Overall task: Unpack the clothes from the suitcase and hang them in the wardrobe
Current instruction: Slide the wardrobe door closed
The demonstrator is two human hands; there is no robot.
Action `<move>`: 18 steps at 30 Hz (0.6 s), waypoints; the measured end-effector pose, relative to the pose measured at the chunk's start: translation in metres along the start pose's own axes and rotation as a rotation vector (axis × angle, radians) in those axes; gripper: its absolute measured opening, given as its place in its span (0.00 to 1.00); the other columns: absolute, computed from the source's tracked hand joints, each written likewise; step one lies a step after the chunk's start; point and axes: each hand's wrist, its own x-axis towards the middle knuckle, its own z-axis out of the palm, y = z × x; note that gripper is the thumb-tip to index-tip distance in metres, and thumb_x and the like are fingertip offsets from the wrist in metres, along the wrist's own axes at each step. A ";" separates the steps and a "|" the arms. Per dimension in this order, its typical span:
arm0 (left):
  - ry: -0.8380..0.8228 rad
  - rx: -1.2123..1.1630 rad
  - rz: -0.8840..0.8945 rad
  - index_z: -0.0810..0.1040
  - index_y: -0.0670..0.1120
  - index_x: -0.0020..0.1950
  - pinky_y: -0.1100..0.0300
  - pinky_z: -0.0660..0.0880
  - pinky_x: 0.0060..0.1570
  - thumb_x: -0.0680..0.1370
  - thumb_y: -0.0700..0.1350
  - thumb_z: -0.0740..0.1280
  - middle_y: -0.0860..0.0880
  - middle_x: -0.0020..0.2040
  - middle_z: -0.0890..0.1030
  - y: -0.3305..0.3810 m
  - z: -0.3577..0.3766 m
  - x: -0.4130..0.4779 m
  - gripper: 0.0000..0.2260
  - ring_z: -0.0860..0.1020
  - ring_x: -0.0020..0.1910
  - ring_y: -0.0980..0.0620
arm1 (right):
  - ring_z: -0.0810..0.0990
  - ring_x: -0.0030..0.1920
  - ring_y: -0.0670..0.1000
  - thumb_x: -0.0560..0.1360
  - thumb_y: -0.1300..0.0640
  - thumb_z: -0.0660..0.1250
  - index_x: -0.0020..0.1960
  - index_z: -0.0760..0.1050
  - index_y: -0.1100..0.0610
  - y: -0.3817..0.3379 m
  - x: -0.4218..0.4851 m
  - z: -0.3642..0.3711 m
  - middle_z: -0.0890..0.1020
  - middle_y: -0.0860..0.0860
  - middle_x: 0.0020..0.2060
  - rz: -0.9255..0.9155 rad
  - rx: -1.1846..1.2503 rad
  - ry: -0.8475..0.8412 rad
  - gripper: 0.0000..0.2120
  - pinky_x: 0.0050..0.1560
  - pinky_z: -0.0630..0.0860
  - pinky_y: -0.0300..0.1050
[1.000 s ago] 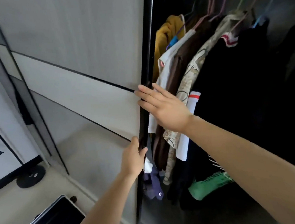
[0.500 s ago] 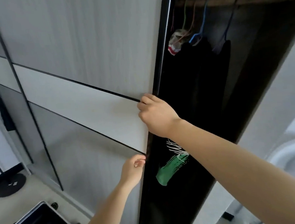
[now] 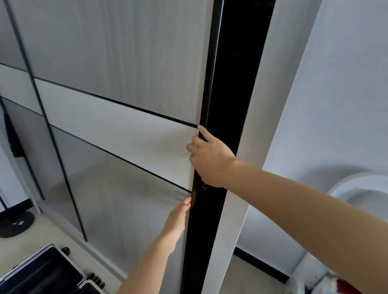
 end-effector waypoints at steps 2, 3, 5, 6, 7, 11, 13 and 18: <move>-0.028 0.015 0.033 0.65 0.55 0.74 0.52 0.61 0.70 0.84 0.49 0.53 0.56 0.66 0.69 -0.002 0.013 -0.009 0.18 0.64 0.73 0.52 | 0.59 0.73 0.59 0.81 0.51 0.55 0.71 0.69 0.56 0.000 -0.010 0.004 0.66 0.56 0.70 0.007 0.001 0.011 0.20 0.76 0.42 0.63; -0.036 0.013 0.039 0.65 0.55 0.74 0.55 0.62 0.68 0.84 0.48 0.53 0.56 0.64 0.70 -0.003 0.020 -0.013 0.18 0.64 0.73 0.52 | 0.59 0.73 0.59 0.81 0.51 0.55 0.71 0.69 0.57 0.001 -0.014 0.006 0.66 0.56 0.69 0.010 -0.004 0.015 0.20 0.76 0.44 0.63; -0.030 -0.016 0.048 0.65 0.53 0.74 0.59 0.63 0.63 0.84 0.45 0.53 0.56 0.62 0.70 -0.006 0.032 -0.018 0.18 0.67 0.70 0.53 | 0.61 0.71 0.60 0.81 0.52 0.55 0.70 0.69 0.57 0.001 -0.022 0.011 0.68 0.56 0.68 0.013 -0.020 0.021 0.20 0.75 0.47 0.64; -0.022 -0.027 0.051 0.65 0.52 0.74 0.60 0.63 0.62 0.84 0.44 0.53 0.56 0.61 0.70 -0.008 0.037 -0.020 0.18 0.68 0.67 0.55 | 0.62 0.70 0.59 0.81 0.52 0.55 0.69 0.70 0.57 0.001 -0.025 0.012 0.69 0.56 0.66 0.010 -0.035 0.022 0.20 0.75 0.48 0.65; -0.023 -0.021 0.048 0.65 0.52 0.74 0.60 0.63 0.63 0.84 0.44 0.53 0.56 0.61 0.70 -0.011 0.041 -0.020 0.18 0.68 0.63 0.56 | 0.63 0.68 0.59 0.81 0.52 0.56 0.68 0.71 0.57 0.001 -0.027 0.014 0.70 0.56 0.65 0.005 -0.049 0.026 0.19 0.74 0.50 0.65; -0.049 0.011 0.038 0.70 0.59 0.68 0.61 0.65 0.61 0.83 0.46 0.56 0.62 0.61 0.74 -0.022 0.056 -0.021 0.15 0.70 0.57 0.61 | 0.69 0.62 0.56 0.79 0.55 0.58 0.62 0.74 0.55 0.004 -0.037 0.017 0.76 0.55 0.59 -0.015 -0.078 0.025 0.14 0.70 0.57 0.62; -0.052 0.035 0.009 0.73 0.59 0.65 0.61 0.66 0.60 0.83 0.47 0.57 0.64 0.61 0.76 -0.030 0.062 -0.019 0.13 0.72 0.56 0.66 | 0.71 0.58 0.56 0.79 0.57 0.58 0.58 0.75 0.55 0.004 -0.040 0.018 0.78 0.54 0.55 -0.032 -0.076 0.020 0.11 0.67 0.60 0.58; -0.018 0.068 -0.082 0.75 0.57 0.65 0.54 0.65 0.70 0.81 0.54 0.57 0.59 0.66 0.75 -0.038 0.074 -0.017 0.14 0.71 0.66 0.59 | 0.74 0.40 0.51 0.79 0.60 0.56 0.38 0.68 0.56 0.007 -0.044 0.020 0.73 0.50 0.34 -0.096 -0.092 0.019 0.11 0.56 0.64 0.49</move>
